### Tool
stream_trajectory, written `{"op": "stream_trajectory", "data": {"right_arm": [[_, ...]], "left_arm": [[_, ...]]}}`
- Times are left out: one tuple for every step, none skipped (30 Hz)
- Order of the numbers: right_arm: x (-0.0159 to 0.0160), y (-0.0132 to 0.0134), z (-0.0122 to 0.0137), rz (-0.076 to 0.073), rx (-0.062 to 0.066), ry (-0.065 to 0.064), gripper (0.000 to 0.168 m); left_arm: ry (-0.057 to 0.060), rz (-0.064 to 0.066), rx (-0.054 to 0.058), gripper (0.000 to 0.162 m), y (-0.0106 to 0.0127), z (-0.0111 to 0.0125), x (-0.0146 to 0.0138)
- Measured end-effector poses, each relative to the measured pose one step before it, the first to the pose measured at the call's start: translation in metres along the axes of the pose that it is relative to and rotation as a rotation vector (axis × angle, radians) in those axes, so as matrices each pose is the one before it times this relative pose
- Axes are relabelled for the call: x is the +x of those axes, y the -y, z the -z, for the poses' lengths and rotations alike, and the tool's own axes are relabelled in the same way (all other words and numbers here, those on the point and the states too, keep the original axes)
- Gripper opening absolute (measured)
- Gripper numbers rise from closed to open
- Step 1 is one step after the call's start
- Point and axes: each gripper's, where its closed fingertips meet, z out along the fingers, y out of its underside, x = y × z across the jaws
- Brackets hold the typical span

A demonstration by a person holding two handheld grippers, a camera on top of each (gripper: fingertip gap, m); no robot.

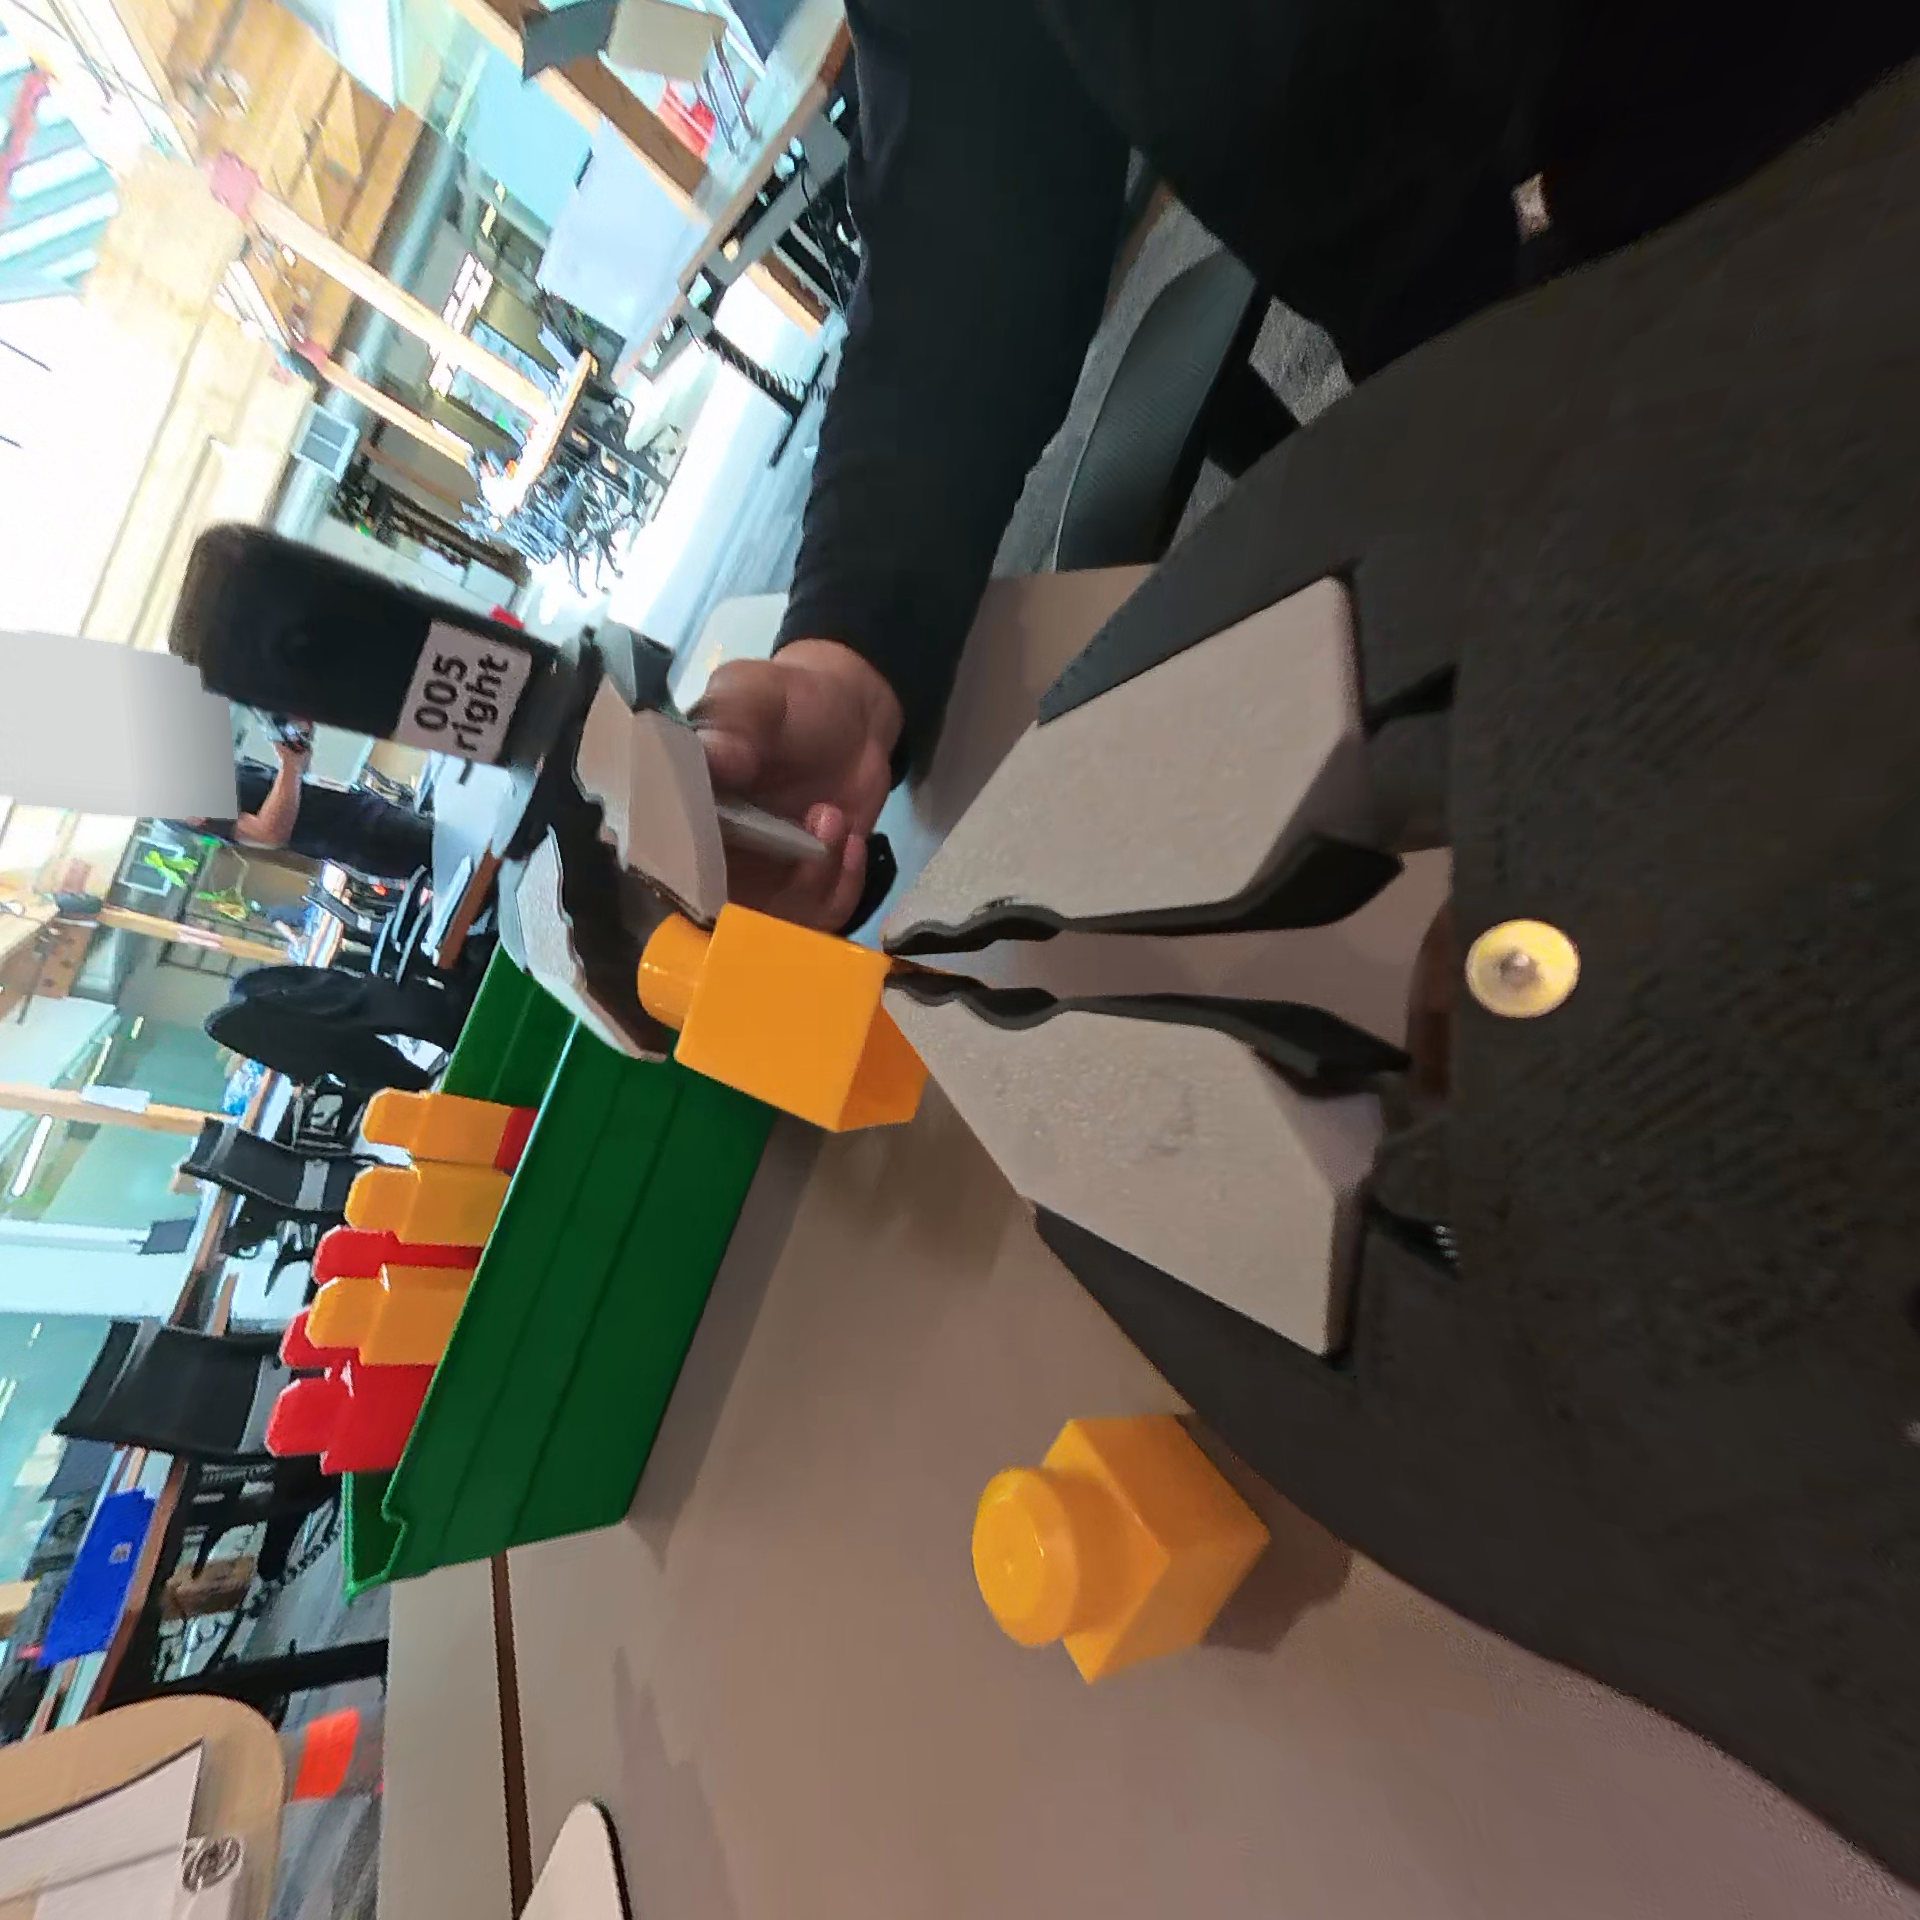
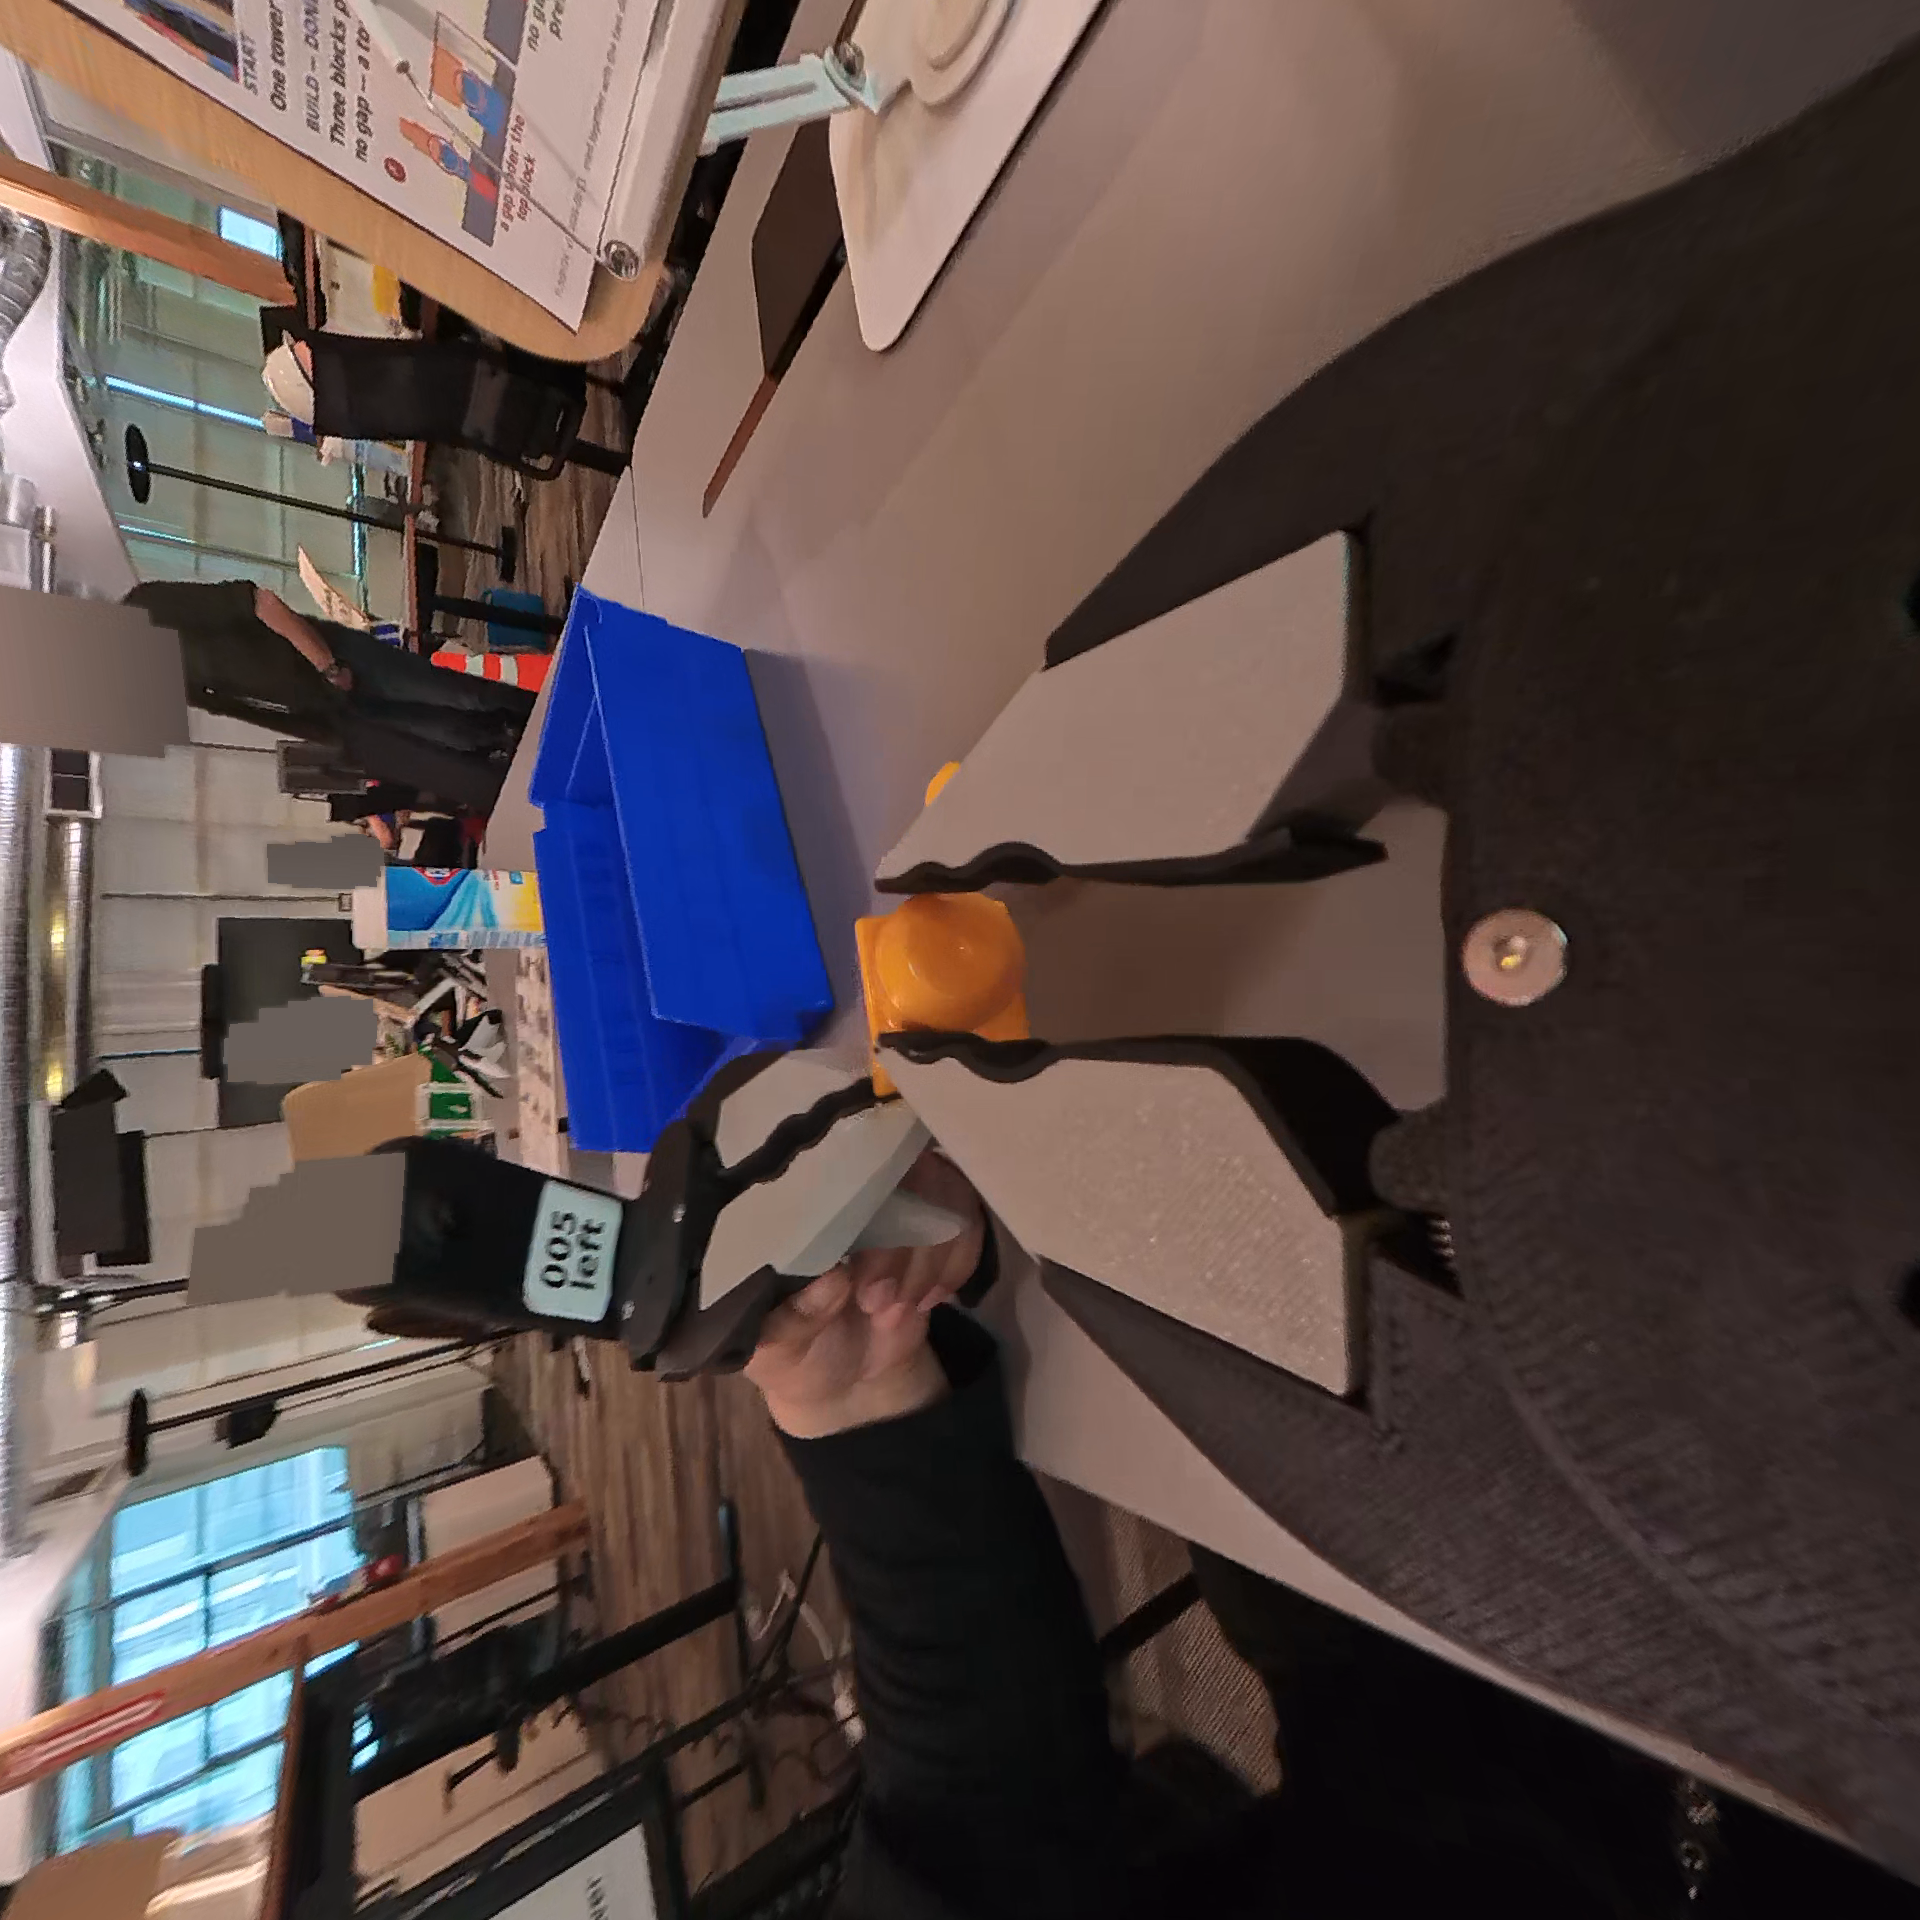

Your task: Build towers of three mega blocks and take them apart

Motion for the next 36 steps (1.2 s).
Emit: {"op": "stream_trajectory", "data": {"right_arm": [[0.00064,0.00207,0.00071,-0.0249,0.0189,0.0076,0.023],[0.00041,0.00211,0.0004,-0.0234,0.0176,0.0071,0.023],[0.00005,0.00234,0.00048,-0.022,0.0181,0.0074,0.023],[-0.00068,0.00302,0.0006,-0.0191,0.0199,0.0097,0.023],[-0.00109,0.00332,0.00065,-0.0161,0.0204,0.011,0.023],[-0.00122,0.00304,0.00049,-0.0142,0.0177,0.01,0.023],[-0.00084,0.00251,0.00042,-0.0122,0.0147,0.0071,0.022],[-0.0008,0.00196,0.00019,-0.0108,0.0131,0.0059,0.022],[-0.00138,0.00117,-0.00012,-0.0114,0.009,0.0107,0.022],[-0.00173,0.0009,-0.00042,-0.0118,0.0081,0.012,0.022],[-0.00105,0.00103,-0.00032,-0.0091,0.0085,0.0071,0.022],[-0.00078,0.0001,-0.00042,-0.0064,0.0033,0.0049,0.021],[-0.00137,-0.00072,-0.00041,-0.0036,-0.0038,0.0083,0.017],[-0.00118,-0.00041,0.00027,0.0046,-0.0024,0.0044,0.005],[-0.00016,0.00041,0.00056,0.0087,0.0037,-0.0017,0.0],[-0.0001,-0.0007,0.0,0.0021,-0.0037,0.0003,0.0],[0.00118,-0.00113,-0.00028,-0.0049,-0.0055,-0.0022,0.0],[0.00372,-0.00207,-0.00028,-0.0115,-0.0076,-0.0135,0.0],[0.00567,-0.00331,-0.0005,-0.0183,-0.01,-0.0196,0.0],[0.00635,-0.00461,-0.00074,-0.0215,-0.0141,-0.0186,0.0],[0.007,-0.00624,-0.00095,-0.022,-0.0226,-0.0211,0.0],[0.00458,-0.00574,-0.00145,-0.0164,-0.0208,-0.0071,0.0],[0.0017,-0.00265,-0.00111,-0.012,-0.0043,0.0055,0.0],[0.00035,-0.00067,-0.00048,-0.016,0.0018,0.0086,0.0],[-0.00055,0.00048,-0.00025,-0.0165,0.0021,0.0104,0.0],[-0.00069,-0.00001,-0.00009,-0.0097,-0.0037,0.0061,0.0],[0.00116,-0.00067,0.00014,0.0065,-0.0078,-0.0112,0.0],[0.00286,-0.00164,0.0002,0.0209,-0.0126,-0.0232,0.0],[0.00337,-0.00282,-0.00011,0.0226,-0.0203,-0.0254,0.0],[0.00323,-0.00355,-0.00034,0.0188,-0.0233,-0.0234,0.0],[0.00125,-0.0047,-0.00119,0.0137,-0.0275,-0.0081,0.0],[-0.00077,-0.00594,-0.0026,0.0069,-0.0317,0.0038,0.0],[-0.0007,-0.00638,-0.00358,0.0042,-0.0307,0.0014,0.0],[-0.00095,-0.00689,-0.00424,0.0027,-0.0325,0.0017,0.0],[-0.00143,-0.00785,-0.005,0.0003,-0.0386,0.0061,0.0],[-0.00171,-0.00777,-0.00488,-0.0002,-0.04,0.0077,0.0]], "left_arm": [[-0.0124,0.0093,0.0077,0.001,0.00053,-0.00125,0.00209],[-0.009,0.0045,0.0045,0.001,0.00029,-0.00124,0.00196],[-0.0089,0.0028,0.003,0.001,-0.00023,-0.00164,0.00219],[-0.0107,0.0065,-0.0012,0.0,-0.00128,-0.00235,0.00248],[-0.0088,0.0056,-0.0065,0.0,-0.00226,-0.00303,0.00245],[-0.0024,-0.0029,-0.0098,0.0,-0.00267,-0.00361,0.00215],[0.0012,-0.0116,-0.0098,0.0,-0.00246,-0.00384,0.00214],[-0.0027,-0.0147,-0.0107,0.0,-0.00245,-0.00386,0.00296],[-0.0035,-0.0145,-0.012,0.0,-0.00252,-0.00379,0.00309],[0.0064,-0.015,-0.0086,0.0,-0.00186,-0.00356,0.00157],[0.0085,-0.014,-0.0051,0.0,-0.00124,-0.00289,0.00085],[-0.0047,-0.0071,-0.0056,0.0,-0.00147,-0.00223,0.00211],[-0.0127,0.0008,-0.0065,0.0,-0.00155,-0.00173,0.00272],[-0.0033,0.003,-0.0066,0.0,-0.00161,-0.00133,0.00077],[0.0095,0.0015,-0.0044,0.0,-0.00114,-0.00088,-0.00165],[0.0092,0.0016,-0.0031,0.0,-0.00079,-0.0003,-0.00181],[0.0036,0.0048,-0.0026,0.0,-0.00078,-0.00012,-0.0011],[0.0041,0.0093,-0.0032,0.0,-0.0011,-0.00052,-0.00158],[0.0138,0.0118,-0.0093,0.0,-0.00232,-0.00104,-0.0034],[0.0319,0.0121,-0.0191,0.0,-0.00407,-0.00176,-0.00663],[0.0382,0.0121,-0.0277,0.0,-0.00559,-0.00223,-0.00772],[0.0118,0.0117,-0.0276,0.0,-0.00451,-0.00185,-0.00319],[-0.0119,0.0023,-0.0128,0.0,-0.00176,-0.00086,0.00174],[-0.0044,-0.0087,-0.0001,0.0,-0.00008,-0.00013,0.00161],[0.0048,-0.0091,0.0005,0.0,0.00006,-0.00004,0.00039],[0.008,-0.0006,-0.0043,0.0,-0.00051,-0.00048,-0.00099],[0.0183,0.0135,-0.0118,0.0,-0.00145,-0.0009,-0.00388],[0.0303,0.0296,-0.019,0.0,-0.00255,-0.00126,-0.0071],[0.0293,0.0396,-0.0208,0.0,-0.00286,-0.00096,-0.00795],[0.0135,0.0374,-0.0159,0.0,-0.00212,-0.00063,-0.00575],[0.0013,0.0293,-0.007,0.0,-0.00097,0.00022,-0.0035],[0.0039,0.0239,-0.0051,0.0,-0.00075,0.00055,-0.00354],[0.008,0.0208,-0.011,0.0,-0.00142,0.00023,-0.00397],[0.0041,0.0168,-0.0122,0.0,-0.00156,0.00011,-0.00317],[0.0023,0.0134,-0.0073,0.0,-0.00087,0.00021,-0.00234],[0.0068,0.0112,-0.0045,0.0,-0.0006,0.00034,-0.00271]]}}
